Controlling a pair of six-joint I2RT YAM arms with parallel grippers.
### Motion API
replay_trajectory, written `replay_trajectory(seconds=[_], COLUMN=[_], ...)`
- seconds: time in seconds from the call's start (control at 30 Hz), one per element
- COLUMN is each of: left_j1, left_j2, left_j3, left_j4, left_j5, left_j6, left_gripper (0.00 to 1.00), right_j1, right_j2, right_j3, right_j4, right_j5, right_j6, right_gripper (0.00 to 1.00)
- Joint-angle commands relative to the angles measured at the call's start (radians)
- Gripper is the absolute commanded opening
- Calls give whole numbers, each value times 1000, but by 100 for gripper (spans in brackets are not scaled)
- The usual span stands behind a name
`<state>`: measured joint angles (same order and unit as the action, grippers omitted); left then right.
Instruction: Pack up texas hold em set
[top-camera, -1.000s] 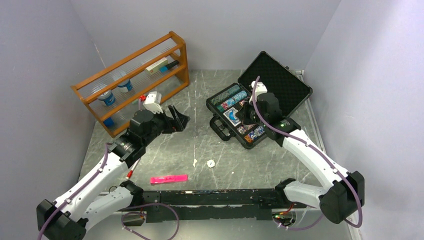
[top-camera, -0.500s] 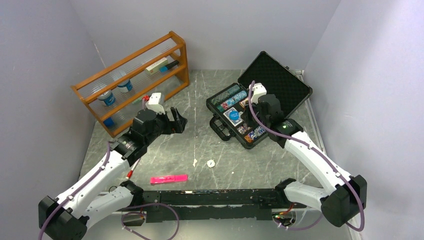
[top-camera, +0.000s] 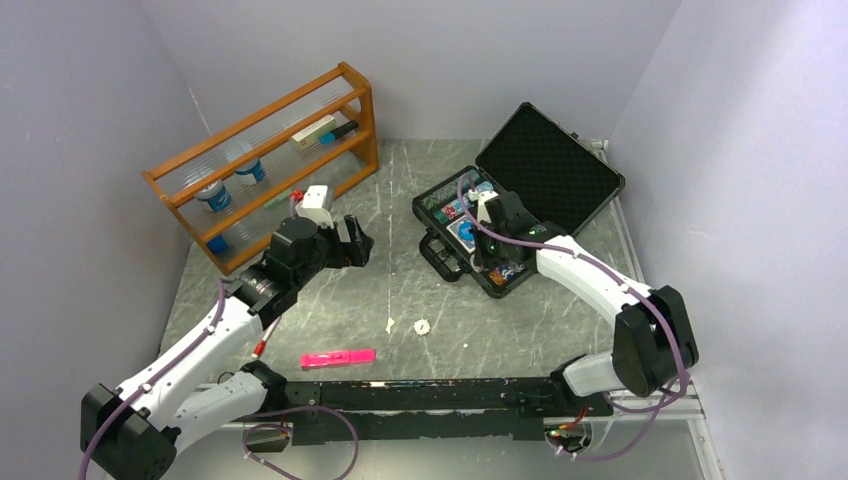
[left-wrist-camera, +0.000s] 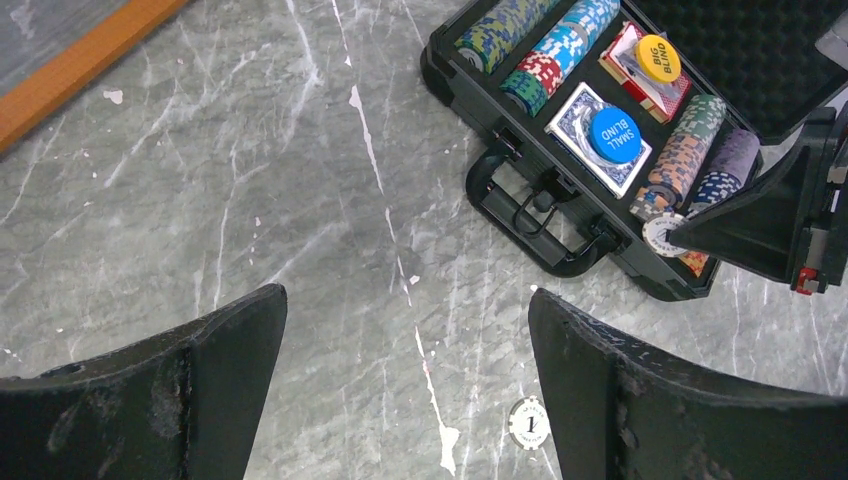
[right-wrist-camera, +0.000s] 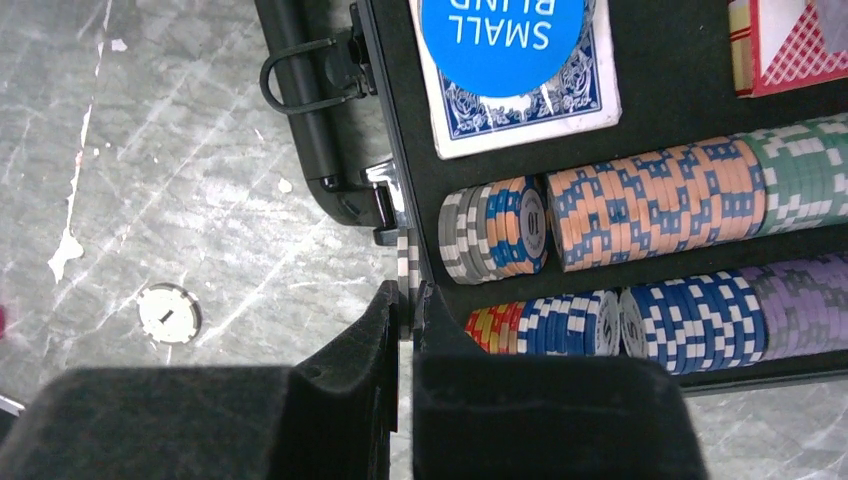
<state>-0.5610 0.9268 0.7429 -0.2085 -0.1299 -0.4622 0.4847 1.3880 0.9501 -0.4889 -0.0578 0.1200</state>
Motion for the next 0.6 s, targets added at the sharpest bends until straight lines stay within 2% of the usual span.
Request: replay_trajectory(seconds=[0.0,0.27,0.43,0.57], left_j1=[4,4,5,4], left_j2=[-3,5,2,0], left_j3=[39,49,49,46], left_j4=[20,10,2,3], left_j5=[-15,-27,-39,-38], left_j6=[26,35,40,39], left_gripper=[95,96,96,96], right_j1=[-5,-5,-5,-5], right_j2=[2,72,70,79], right_j3=[74,106,108,96], right_j4=[43,34,42,41], right_j5=[43,74,-1,23], right_j6=[3,-25,-25,-27], right_gripper=[0,0,0,0])
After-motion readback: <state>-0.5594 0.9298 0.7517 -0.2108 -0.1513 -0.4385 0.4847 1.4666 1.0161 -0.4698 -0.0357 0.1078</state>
